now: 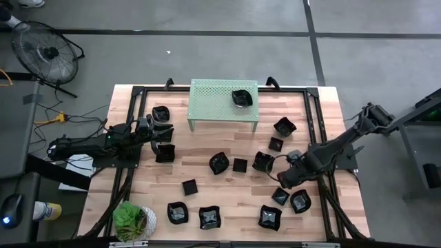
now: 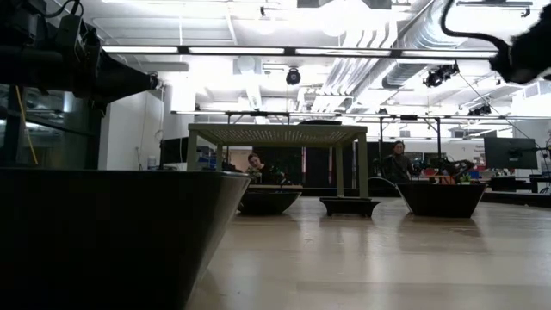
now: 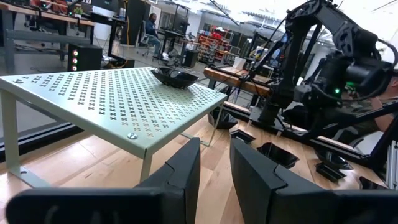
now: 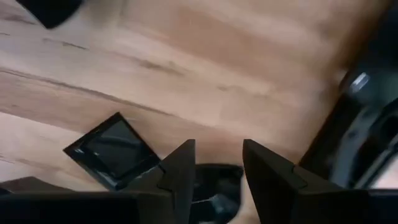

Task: Pick & Place Mini shaped plates
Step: Stack the leaf shaped plate on top of the leaf shaped plate on the shelf

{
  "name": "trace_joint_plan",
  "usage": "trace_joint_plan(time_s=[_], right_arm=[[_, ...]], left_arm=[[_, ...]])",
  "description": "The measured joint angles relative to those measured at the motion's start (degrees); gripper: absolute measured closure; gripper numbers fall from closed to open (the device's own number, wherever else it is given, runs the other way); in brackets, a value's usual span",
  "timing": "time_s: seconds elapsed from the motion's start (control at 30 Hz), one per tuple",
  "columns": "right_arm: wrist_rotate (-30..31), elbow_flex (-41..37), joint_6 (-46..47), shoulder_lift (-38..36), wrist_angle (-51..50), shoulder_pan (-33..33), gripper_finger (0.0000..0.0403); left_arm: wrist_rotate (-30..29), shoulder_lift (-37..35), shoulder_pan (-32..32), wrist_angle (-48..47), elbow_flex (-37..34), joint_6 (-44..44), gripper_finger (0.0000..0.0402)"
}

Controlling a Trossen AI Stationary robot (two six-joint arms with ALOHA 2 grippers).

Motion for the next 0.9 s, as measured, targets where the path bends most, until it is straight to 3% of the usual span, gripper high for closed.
trace_joint_plan(time_s=[0.27, 0.57, 0.9], right_arm=[[-3.9, -3.5, 15.2, 0.2, 8.6, 3.7, 0.0275], [-9.3, -3.8, 21.8, 0.7, 10.1, 3.0, 0.0275], [-15.6, -3.8, 26.4, 7.9, 14.5, 1.5, 0.0275]], left_arm=[[0.0, 0.0, 0.0, 0.0, 0.0, 0.0, 0.0316], [0.0, 0.0, 0.0, 0.0, 0.0, 0.0, 0.0316], [0.0, 0.0, 0.0, 0.0, 0.0, 0.0, 0.0316]])
